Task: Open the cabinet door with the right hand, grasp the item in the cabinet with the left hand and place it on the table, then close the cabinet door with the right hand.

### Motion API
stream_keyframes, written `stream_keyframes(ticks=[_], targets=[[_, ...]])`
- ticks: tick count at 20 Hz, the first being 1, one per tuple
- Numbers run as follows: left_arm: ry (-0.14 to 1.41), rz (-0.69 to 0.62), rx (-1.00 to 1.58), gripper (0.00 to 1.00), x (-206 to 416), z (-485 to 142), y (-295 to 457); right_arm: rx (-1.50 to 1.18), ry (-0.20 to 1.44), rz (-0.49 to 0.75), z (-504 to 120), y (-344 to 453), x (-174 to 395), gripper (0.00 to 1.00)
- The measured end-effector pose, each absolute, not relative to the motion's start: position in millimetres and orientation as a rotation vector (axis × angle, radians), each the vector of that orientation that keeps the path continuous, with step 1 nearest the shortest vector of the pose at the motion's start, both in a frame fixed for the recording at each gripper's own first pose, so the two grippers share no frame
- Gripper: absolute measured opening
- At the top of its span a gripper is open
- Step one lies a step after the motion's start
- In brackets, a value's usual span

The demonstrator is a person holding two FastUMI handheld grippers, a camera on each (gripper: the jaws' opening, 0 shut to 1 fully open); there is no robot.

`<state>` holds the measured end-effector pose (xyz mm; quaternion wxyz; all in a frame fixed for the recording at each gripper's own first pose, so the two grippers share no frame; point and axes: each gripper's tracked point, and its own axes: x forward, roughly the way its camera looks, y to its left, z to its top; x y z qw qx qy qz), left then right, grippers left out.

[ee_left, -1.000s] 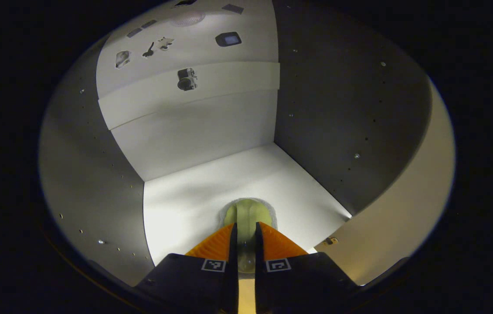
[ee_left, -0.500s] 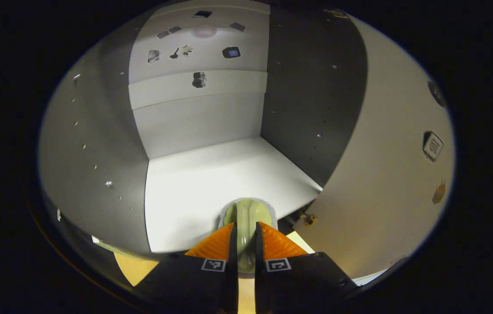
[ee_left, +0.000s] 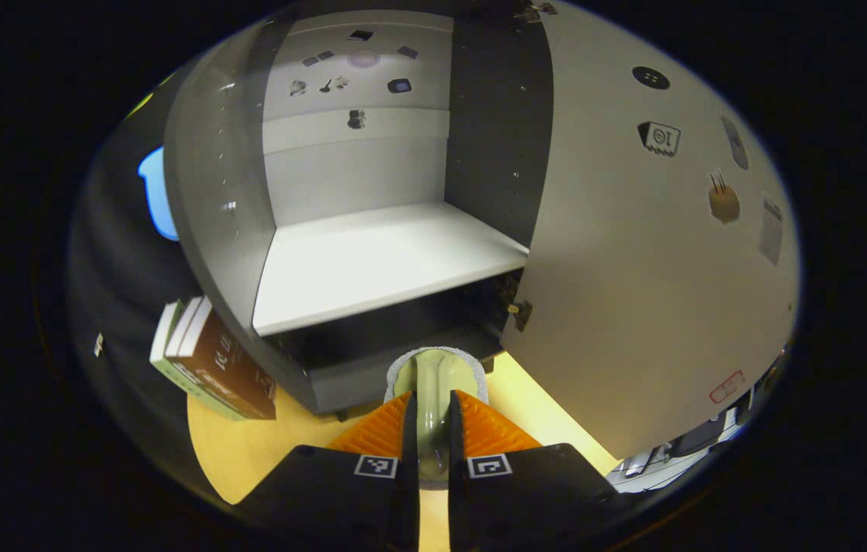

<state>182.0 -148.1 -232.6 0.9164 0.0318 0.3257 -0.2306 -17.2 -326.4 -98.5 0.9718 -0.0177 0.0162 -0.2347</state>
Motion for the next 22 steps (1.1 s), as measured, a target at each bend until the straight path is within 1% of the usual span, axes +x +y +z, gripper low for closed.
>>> stream_keyframes(ticks=[4, 8, 14, 22], targets=[[0.691, -0.446, 0.015, 0.18, 153, -275, -147, -0.046, 0.024, -0.458, -93, -316, -14, 0.97], [0.712, -0.394, 0.056, 0.19, 133, -329, -142, -0.051, 0.034, -0.449, -96, -309, -15, 0.97], [0.737, -0.387, 0.071, 0.19, 103, -401, -153, -0.042, 0.039, -0.454, -94, -310, -16, 0.97], [0.742, -0.388, 0.133, 0.19, 90, -460, -162, -0.032, 0.057, -0.471, -97, -315, -20, 0.97]])
